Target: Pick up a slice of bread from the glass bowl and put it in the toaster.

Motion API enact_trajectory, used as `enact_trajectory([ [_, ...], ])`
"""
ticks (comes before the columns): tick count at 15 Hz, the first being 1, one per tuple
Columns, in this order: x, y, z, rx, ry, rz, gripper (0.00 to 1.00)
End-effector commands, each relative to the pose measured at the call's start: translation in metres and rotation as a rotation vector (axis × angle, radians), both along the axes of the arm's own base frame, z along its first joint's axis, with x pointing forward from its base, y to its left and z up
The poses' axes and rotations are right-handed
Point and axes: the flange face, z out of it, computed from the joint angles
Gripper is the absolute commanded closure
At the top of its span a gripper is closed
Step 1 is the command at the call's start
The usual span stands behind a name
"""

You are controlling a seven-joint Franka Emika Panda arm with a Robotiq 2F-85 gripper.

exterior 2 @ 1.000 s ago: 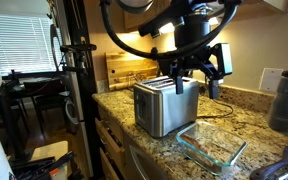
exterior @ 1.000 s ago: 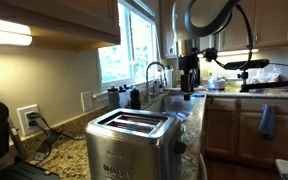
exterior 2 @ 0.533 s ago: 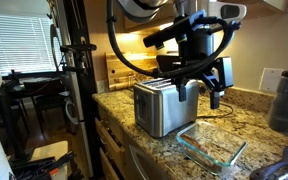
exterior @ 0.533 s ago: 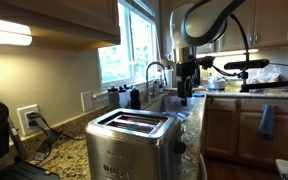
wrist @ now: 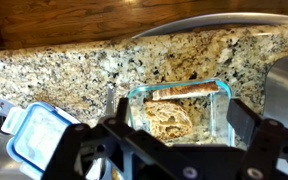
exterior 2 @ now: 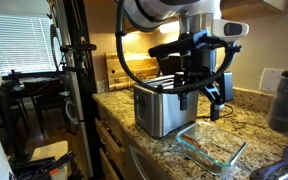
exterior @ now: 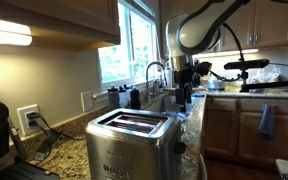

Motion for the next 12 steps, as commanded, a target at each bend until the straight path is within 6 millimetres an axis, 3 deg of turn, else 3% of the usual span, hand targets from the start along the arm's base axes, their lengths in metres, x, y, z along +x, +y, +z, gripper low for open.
enact_trajectory([
  [1,0.009,-0.008,-0.007,0.014,-0.005,-0.035,0.0],
  [12,0.02,-0.013,-0.021,0.015,0.032,-0.032,0.0],
])
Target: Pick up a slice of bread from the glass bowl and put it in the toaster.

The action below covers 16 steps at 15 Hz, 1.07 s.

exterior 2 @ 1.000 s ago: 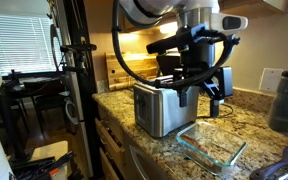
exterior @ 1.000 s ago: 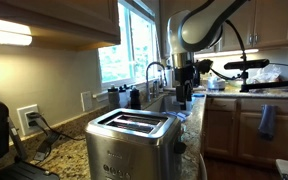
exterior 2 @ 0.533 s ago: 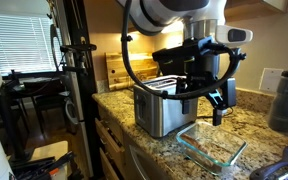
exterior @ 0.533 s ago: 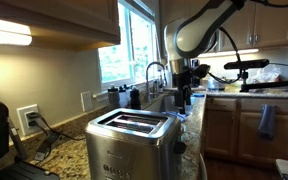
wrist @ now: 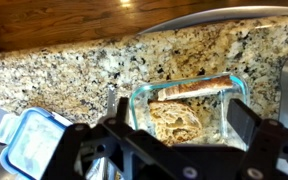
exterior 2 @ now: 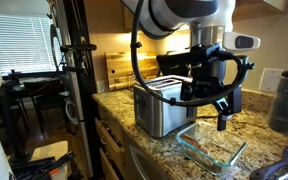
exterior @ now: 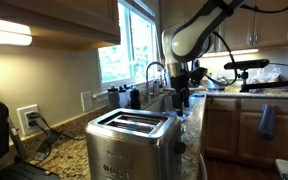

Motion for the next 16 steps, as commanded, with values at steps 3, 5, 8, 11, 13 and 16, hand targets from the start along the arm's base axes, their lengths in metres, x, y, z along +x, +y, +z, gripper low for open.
enact_trajectory([
  [3,0.001,0.0,0.001,0.0,-0.001,-0.001,0.0],
  [5,0.001,0.0,0.001,0.0,-0.001,-0.001,0.0],
  [8,-0.001,0.01,-0.001,0.006,-0.029,-0.089,0.0],
  [11,-0.003,0.025,-0.003,0.006,-0.052,-0.194,0.0],
  [13,-0.005,0.035,-0.007,-0.004,-0.063,-0.254,0.0],
  [16,-0.006,0.047,-0.013,-0.009,-0.088,-0.344,0.0],
])
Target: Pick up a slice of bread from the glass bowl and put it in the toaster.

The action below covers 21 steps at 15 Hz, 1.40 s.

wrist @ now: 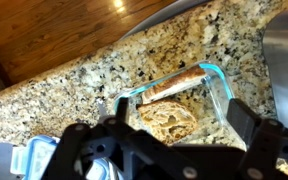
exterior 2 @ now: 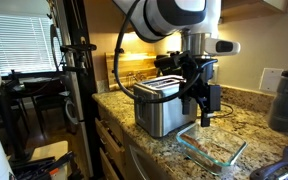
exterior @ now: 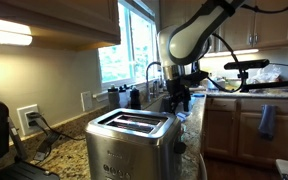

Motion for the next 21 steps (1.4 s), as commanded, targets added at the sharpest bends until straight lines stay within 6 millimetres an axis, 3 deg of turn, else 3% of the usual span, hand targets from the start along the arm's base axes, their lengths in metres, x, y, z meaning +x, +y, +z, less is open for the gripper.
enact_trajectory([
  [1,-0.012,0.016,-0.007,-0.004,-0.058,-0.111,0.0],
  [6,-0.015,0.016,-0.018,0.0,-0.085,-0.224,0.0],
  [16,-0.011,0.001,-0.012,0.008,-0.205,-0.491,0.0],
  [21,-0.011,0.01,-0.012,0.011,-0.234,-0.592,0.0],
])
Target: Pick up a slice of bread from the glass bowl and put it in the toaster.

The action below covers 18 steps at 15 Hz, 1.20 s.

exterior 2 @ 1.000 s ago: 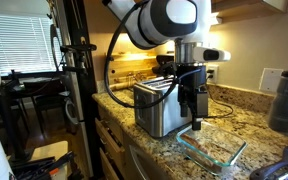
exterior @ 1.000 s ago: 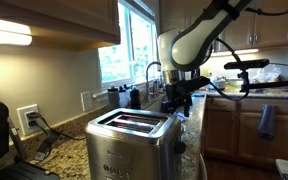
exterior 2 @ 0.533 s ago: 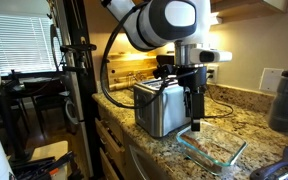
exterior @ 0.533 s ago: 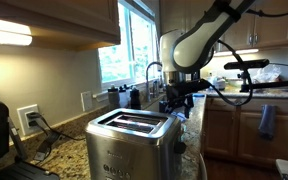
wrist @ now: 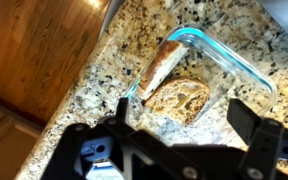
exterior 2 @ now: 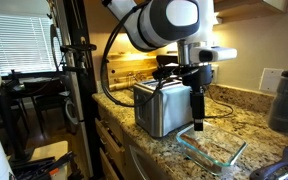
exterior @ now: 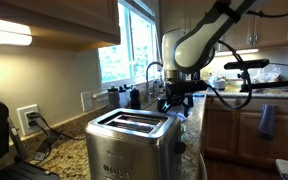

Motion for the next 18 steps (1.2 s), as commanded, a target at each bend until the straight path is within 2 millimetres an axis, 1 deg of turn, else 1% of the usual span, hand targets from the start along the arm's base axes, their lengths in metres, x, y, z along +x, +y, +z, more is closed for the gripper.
enact_trajectory([
  [1,-0.01,0.01,0.001,0.002,-0.041,-0.083,0.0],
  [7,-0.011,0.017,-0.004,-0.005,-0.056,-0.197,0.0],
  [8,0.0,0.012,-0.004,0.005,-0.027,-0.165,0.0],
  [15,0.0,0.012,-0.005,0.0,-0.033,-0.189,0.0],
  [18,0.004,0.005,-0.008,-0.001,-0.048,-0.23,0.0],
])
